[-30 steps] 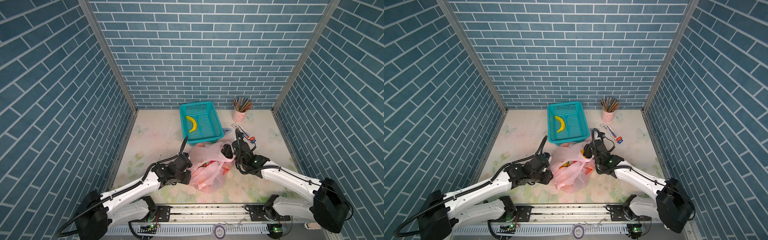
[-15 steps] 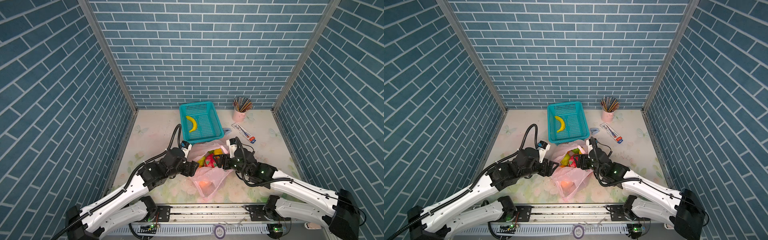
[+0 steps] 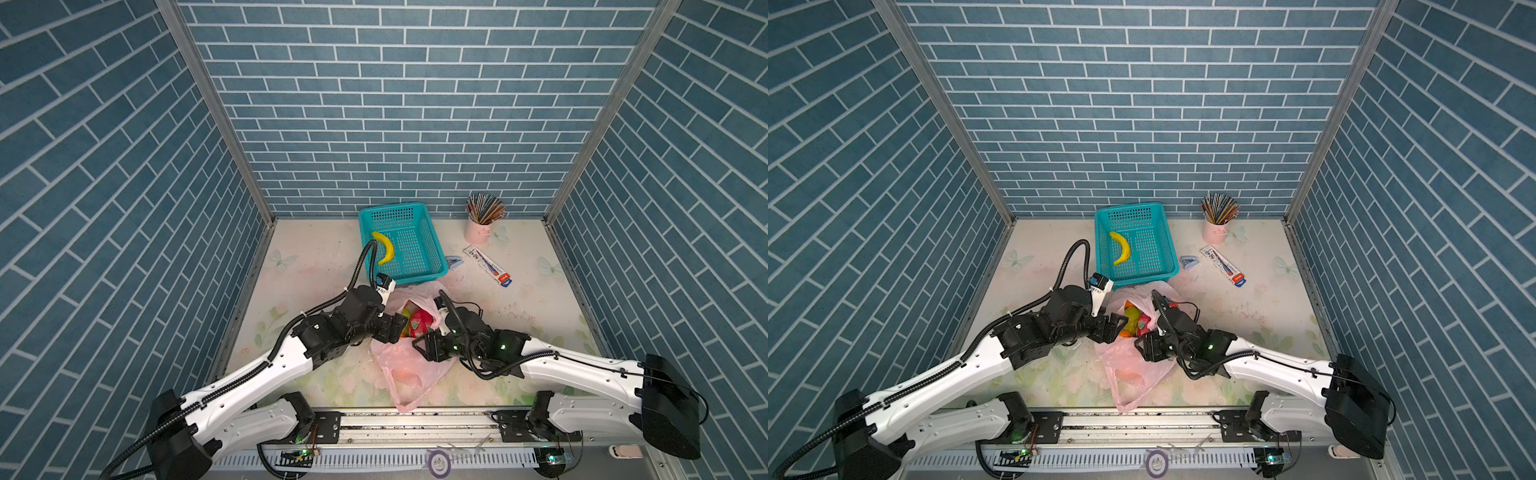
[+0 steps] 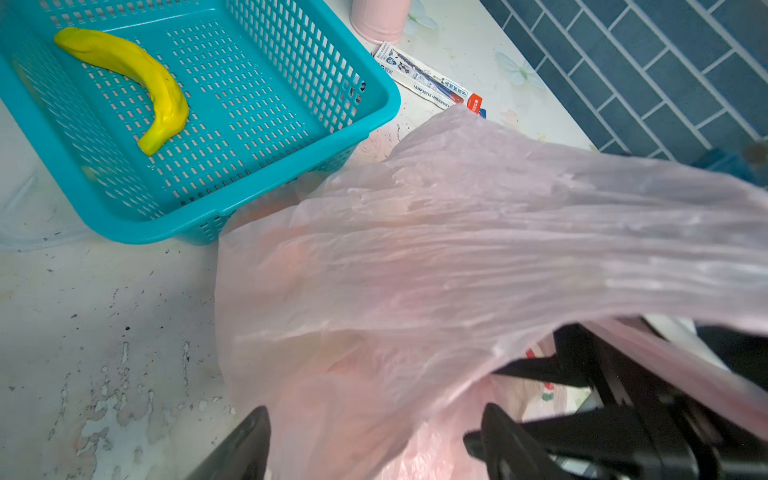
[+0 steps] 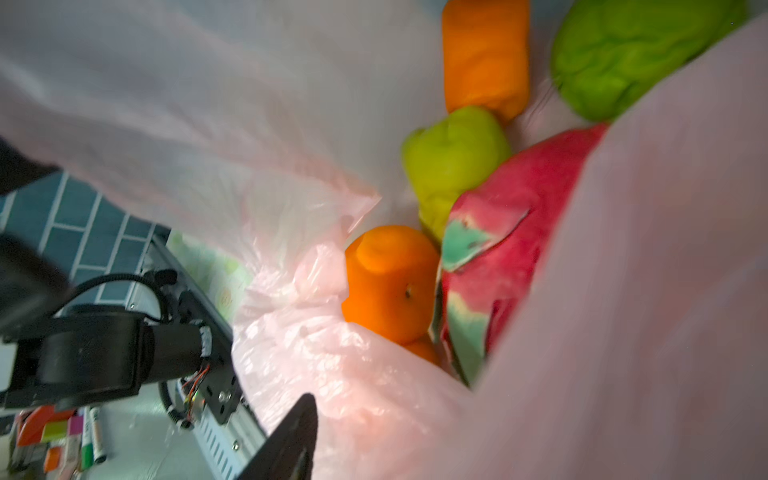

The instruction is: Untie the knot of the plastic bag and take out the fruit

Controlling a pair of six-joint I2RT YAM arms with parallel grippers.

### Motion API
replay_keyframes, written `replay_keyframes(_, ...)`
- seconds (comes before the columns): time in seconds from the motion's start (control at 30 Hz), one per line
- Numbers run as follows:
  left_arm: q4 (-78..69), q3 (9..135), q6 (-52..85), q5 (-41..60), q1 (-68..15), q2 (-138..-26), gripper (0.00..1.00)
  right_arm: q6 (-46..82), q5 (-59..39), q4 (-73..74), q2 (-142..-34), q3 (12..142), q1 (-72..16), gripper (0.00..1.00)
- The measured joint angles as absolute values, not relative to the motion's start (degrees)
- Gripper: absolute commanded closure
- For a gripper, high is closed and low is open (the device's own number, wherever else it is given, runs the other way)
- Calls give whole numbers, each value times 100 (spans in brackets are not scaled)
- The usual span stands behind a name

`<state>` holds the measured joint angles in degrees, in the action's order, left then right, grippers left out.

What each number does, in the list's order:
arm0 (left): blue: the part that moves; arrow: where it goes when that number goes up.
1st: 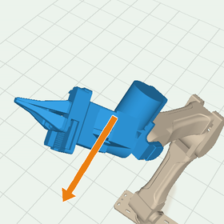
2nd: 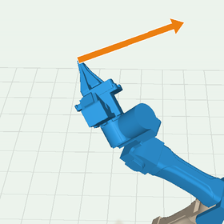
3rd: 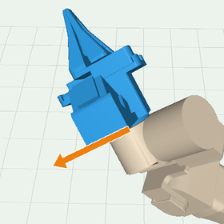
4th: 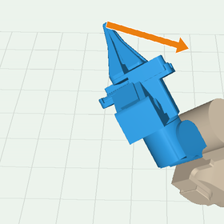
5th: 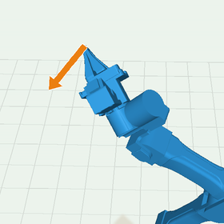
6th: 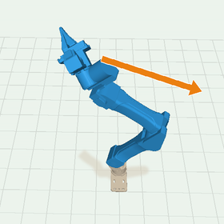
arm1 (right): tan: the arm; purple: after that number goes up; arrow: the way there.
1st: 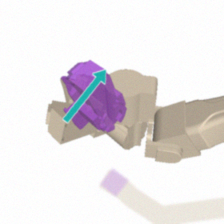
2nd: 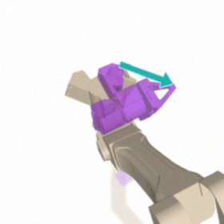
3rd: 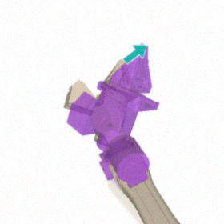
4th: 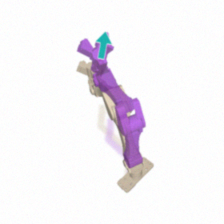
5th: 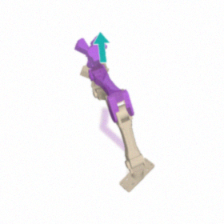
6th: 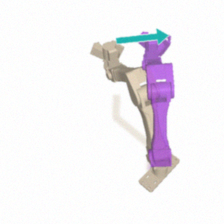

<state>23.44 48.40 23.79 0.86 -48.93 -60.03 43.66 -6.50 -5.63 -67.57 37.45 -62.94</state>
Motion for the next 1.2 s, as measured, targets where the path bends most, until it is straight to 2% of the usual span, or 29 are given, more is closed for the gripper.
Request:
replay_keyframes(0.23, 2255, 4851, 2397, 45, -4893, -6141, 19, 4357, -1313, -633, -6740, 3485, -6613, 50)
replay_keyframes(0.43, 2233, 4851, 2401, 45, -4893, -6145, 19, 4307, -1461, -716, -6737, 3533, -6628, 42)
replay_keyframes(0.8, 2016, 4851, 2467, 119, -4893, -5736, 15, 4525, 196, -801, -6858, 4233, -6593, 27)
replay_keyframes(0.97, 2005, 4849, 2460, 117, -4893, -5645, 14, 4875, 880, -1096, -7408, 4755, -6455, 14)
replay_keyframes(1.2, 1979, 4707, 2410, 67, -4893, -5371, 13, 5275, 1199, -1903, -8254, 5494, -6189, 11)
